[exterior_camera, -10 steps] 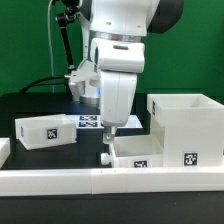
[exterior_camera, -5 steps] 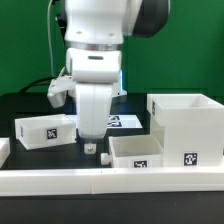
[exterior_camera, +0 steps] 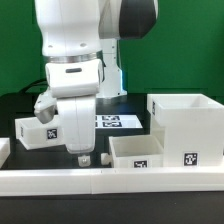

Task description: Assemble drawer

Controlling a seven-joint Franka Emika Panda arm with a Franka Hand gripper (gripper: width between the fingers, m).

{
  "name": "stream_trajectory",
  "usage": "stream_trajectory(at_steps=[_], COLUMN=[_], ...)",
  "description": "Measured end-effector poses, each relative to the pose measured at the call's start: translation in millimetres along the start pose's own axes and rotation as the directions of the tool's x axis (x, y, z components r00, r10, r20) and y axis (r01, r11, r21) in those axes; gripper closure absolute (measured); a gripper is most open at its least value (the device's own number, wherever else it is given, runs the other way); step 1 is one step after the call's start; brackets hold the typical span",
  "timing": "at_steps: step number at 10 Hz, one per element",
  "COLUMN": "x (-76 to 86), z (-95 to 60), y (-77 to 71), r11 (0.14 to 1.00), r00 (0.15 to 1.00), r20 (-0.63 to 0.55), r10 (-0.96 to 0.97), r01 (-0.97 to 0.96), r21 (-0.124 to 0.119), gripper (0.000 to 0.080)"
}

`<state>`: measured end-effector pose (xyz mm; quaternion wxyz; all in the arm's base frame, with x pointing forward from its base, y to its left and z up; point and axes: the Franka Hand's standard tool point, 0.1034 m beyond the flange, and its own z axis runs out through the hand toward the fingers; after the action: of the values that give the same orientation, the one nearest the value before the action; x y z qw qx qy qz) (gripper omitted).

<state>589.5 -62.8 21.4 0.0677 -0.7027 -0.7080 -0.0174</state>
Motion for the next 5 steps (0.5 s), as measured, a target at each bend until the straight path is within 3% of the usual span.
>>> stream_trajectory(at_steps=[3, 4, 5], x=[21.3, 17.8, 16.7], z=[6.7, 6.5, 7.9], y=[1.4, 4.6, 4.0], r11=[1.000, 1.000, 0.999], r00=[1.000, 1.000, 1.000], r20=[-0.013, -0.006, -0.005], r10=[-0.004, 0.000, 0.002], r01=[0.004, 0.000, -0.002], r21=[0.002, -0.031, -0.040], gripper=[0.0151, 0.0151, 0.0151])
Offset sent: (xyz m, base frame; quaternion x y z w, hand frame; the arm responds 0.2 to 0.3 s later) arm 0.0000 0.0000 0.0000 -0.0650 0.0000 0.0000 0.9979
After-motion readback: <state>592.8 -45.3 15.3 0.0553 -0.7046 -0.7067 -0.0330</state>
